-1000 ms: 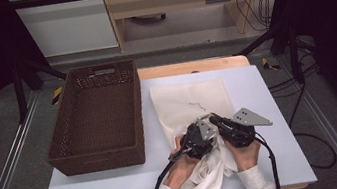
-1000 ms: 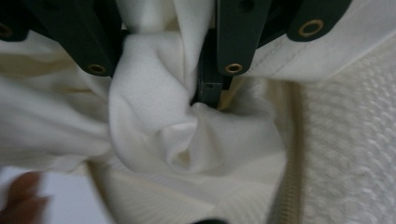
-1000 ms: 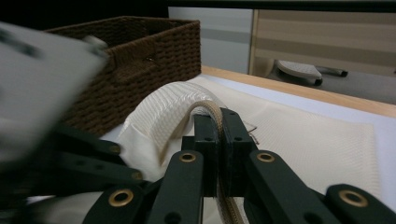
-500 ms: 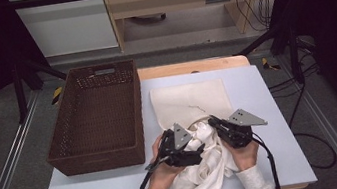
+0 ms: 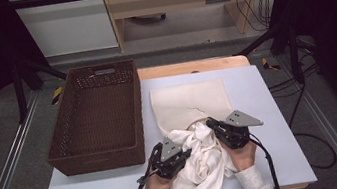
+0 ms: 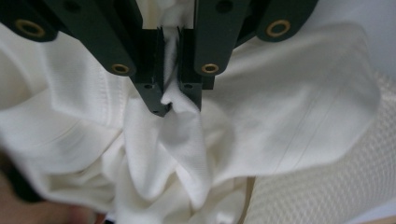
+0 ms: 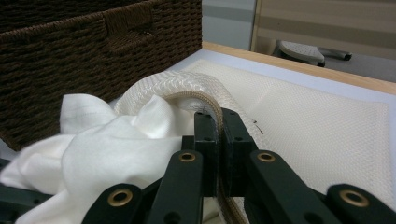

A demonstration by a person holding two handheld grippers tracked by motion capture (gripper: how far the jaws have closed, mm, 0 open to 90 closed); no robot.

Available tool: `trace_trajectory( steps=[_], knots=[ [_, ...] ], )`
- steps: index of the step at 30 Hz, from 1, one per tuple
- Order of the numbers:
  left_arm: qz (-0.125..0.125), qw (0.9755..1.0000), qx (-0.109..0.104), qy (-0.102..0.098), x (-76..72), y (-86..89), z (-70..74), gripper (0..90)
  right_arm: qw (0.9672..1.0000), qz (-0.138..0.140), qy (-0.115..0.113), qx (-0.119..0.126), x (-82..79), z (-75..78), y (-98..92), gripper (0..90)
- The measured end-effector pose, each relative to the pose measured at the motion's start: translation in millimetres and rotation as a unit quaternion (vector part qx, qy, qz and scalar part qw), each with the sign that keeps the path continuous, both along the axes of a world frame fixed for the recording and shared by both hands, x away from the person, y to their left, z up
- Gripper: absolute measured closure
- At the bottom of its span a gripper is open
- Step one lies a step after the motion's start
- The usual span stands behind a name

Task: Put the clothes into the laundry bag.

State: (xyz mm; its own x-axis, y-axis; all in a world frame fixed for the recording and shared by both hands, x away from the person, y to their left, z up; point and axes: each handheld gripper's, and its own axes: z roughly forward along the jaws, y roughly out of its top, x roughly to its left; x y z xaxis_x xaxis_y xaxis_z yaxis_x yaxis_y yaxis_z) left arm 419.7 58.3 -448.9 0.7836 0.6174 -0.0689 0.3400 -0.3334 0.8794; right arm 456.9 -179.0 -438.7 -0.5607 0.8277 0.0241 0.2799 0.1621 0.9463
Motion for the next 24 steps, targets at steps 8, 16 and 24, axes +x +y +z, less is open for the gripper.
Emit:
trace_trajectory(
  steps=[8,16,24],
  knots=[
    [-0.038,0.999,0.014,-0.016,4.2,-46.6,17.9,81.5,1.0,0.005,-0.004,0.007,-0.3,1.1,0.4,87.0],
    [0.001,0.9966,0.078,-0.027,25.7,-79.0,10.9,81.5,0.9994,0.007,-0.024,0.026,-5.2,11.5,-6.4,87.1],
    [0.026,0.9963,0.081,-0.012,51.9,-76.7,-1.1,72.2,0.9996,0.006,-0.02,0.018,-5.4,10.7,-3.4,87.1]
  ],
)
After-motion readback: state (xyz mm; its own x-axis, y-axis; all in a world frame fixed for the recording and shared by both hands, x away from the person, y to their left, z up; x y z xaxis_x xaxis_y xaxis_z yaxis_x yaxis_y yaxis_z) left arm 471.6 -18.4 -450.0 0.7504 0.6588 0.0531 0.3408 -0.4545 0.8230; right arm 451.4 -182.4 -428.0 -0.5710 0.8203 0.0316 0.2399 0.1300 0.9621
